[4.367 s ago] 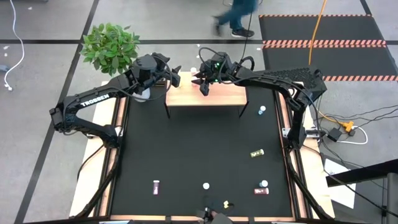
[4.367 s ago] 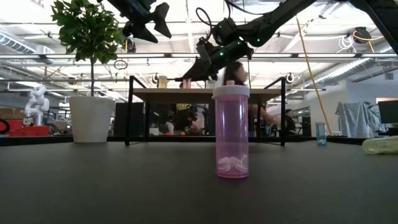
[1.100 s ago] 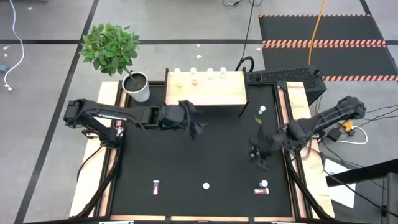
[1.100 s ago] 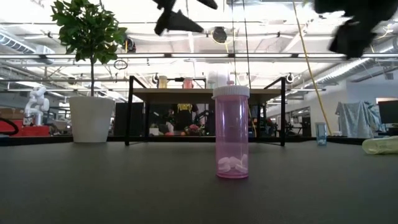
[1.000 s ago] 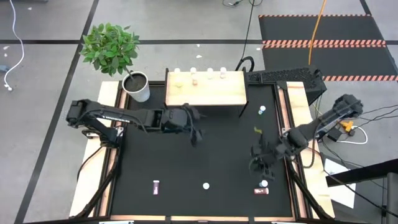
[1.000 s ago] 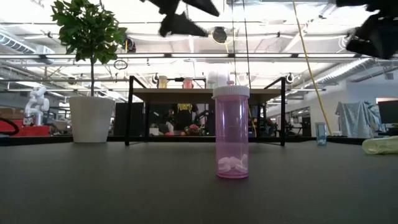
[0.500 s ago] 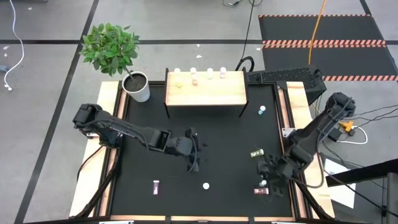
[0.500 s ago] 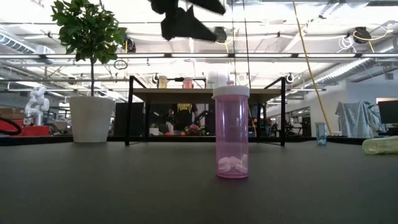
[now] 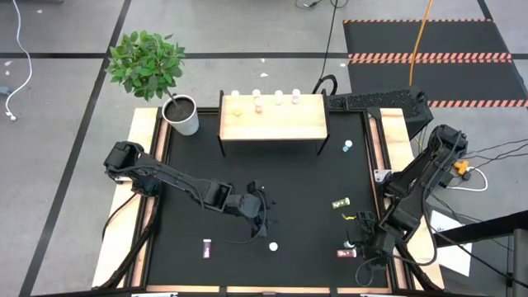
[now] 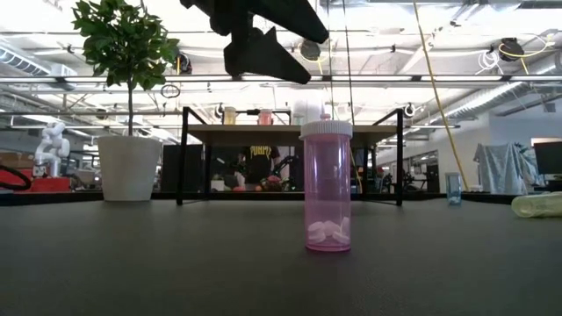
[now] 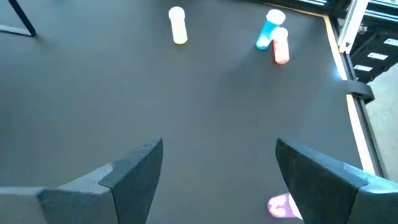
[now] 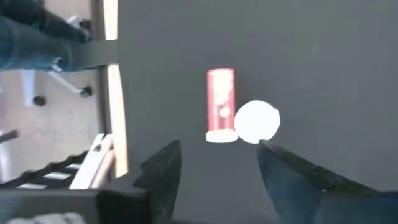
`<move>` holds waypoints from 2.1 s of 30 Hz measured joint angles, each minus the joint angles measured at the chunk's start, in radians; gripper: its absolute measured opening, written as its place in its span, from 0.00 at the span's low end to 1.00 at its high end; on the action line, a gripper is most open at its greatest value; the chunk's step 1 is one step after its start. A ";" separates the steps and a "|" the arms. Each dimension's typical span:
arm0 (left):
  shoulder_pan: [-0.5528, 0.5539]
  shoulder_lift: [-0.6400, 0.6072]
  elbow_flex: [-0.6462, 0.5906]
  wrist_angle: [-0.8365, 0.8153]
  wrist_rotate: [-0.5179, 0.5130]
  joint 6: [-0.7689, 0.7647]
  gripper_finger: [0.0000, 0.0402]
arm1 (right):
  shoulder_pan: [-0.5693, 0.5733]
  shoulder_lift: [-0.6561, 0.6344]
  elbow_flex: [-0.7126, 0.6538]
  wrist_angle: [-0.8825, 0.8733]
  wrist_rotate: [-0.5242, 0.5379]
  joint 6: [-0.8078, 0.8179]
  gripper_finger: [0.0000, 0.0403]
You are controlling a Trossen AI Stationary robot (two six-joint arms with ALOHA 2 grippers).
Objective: Pick and place medicine bottles onto shelf by color
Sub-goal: Put the bottom blue pill bottle on the shelf aligned with the other blue pill bottle
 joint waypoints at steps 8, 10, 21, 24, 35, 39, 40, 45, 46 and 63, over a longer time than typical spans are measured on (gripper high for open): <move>0.005 0.000 0.000 -0.001 -0.001 0.004 0.78 | 0.001 0.062 -0.051 0.055 0.069 -0.125 0.66; 0.005 0.000 0.000 0.000 0.000 0.004 0.78 | 0.001 0.081 -0.052 0.062 0.073 -0.157 0.66; 0.012 0.000 0.000 -0.001 0.000 0.024 0.78 | -0.002 0.111 -0.053 0.053 0.125 -0.235 0.45; 0.021 0.000 0.000 -0.001 -0.001 0.039 0.78 | -0.003 0.110 -0.053 0.054 0.124 -0.212 0.38; 0.051 -0.010 0.000 -0.003 0.021 0.122 0.78 | -0.069 0.045 -0.053 0.053 0.121 -0.083 0.29; 0.078 -0.020 0.001 -0.003 0.058 0.183 0.78 | -0.206 -0.044 -0.051 0.035 0.100 -0.065 0.30; 0.088 -0.022 0.001 0.004 0.063 0.197 0.78 | -0.250 -0.067 -0.045 0.031 0.090 -0.096 0.30; 0.157 -0.033 0.000 0.030 0.099 0.249 0.78 | -0.495 -0.138 0.039 0.014 0.023 -0.352 0.29; 0.174 -0.036 0.000 0.038 0.111 0.249 0.78 | -0.548 -0.139 0.066 -0.003 -0.004 -0.419 0.29; 0.371 -0.246 0.001 -0.127 0.017 0.053 0.78 | -1.304 0.403 0.968 -0.349 -0.110 -1.227 0.29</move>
